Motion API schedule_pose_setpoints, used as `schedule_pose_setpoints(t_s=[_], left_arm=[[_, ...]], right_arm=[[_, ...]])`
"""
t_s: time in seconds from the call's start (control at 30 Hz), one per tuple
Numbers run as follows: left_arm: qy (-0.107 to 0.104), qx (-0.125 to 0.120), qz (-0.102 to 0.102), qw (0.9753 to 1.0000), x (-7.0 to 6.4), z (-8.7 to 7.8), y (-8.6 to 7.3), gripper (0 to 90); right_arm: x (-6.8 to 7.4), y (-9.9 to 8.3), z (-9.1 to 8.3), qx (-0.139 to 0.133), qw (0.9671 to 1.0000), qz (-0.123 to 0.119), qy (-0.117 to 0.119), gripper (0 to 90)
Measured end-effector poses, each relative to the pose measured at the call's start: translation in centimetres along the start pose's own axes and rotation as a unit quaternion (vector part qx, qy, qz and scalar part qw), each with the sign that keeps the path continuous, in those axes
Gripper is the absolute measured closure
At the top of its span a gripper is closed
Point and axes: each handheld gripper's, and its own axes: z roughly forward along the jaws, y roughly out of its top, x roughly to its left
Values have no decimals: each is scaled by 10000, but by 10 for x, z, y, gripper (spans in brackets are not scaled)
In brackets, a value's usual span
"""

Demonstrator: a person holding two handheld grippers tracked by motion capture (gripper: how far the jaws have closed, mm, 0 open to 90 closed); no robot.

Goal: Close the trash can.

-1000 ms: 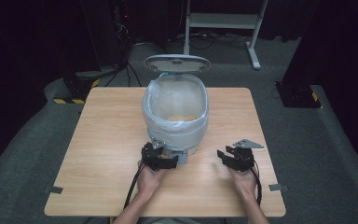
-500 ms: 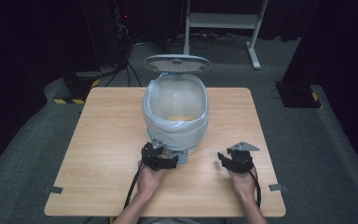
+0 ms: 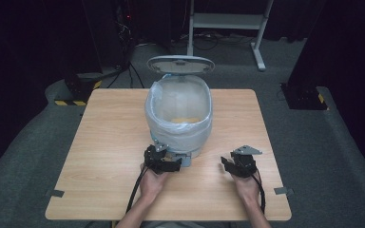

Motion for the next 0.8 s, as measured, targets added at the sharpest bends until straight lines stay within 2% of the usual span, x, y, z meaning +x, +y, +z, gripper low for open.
schedule_pose_setpoints(t_s=[0.17, 0.33, 0.5, 0.57, 0.7, 0.73, 0.8], left_arm=[[-1, -1, -1, 10000, 0, 0, 0, 16], [-13, -6, -9, 10000, 0, 0, 0, 16], [-116, -53, -86, 9999, 2, -1, 0, 18], [-168, -56, -55, 9998, 3, -2, -1, 17], [-347, -257, -59, 9990, 4, -7, -4, 17], [-493, -334, -139, 9981, 6, -11, -6, 13], [-548, -394, -182, 9976, 8, -16, -7, 7]], right_arm=[[-1, -6, 3, 100, 9999, 16, -34, 503], [3, -9, 3, 106, 9996, -151, -213, 495], [3, -9, 3, 118, 9996, -103, -219, 482], [3, -9, 3, 119, 9996, -99, -229, 477], [4, -9, 3, 114, 9995, -130, -257, 477], [3, -9, 3, 117, 9996, -107, -248, 474], [3, -9, 3, 117, 9996, -103, -249, 473]])
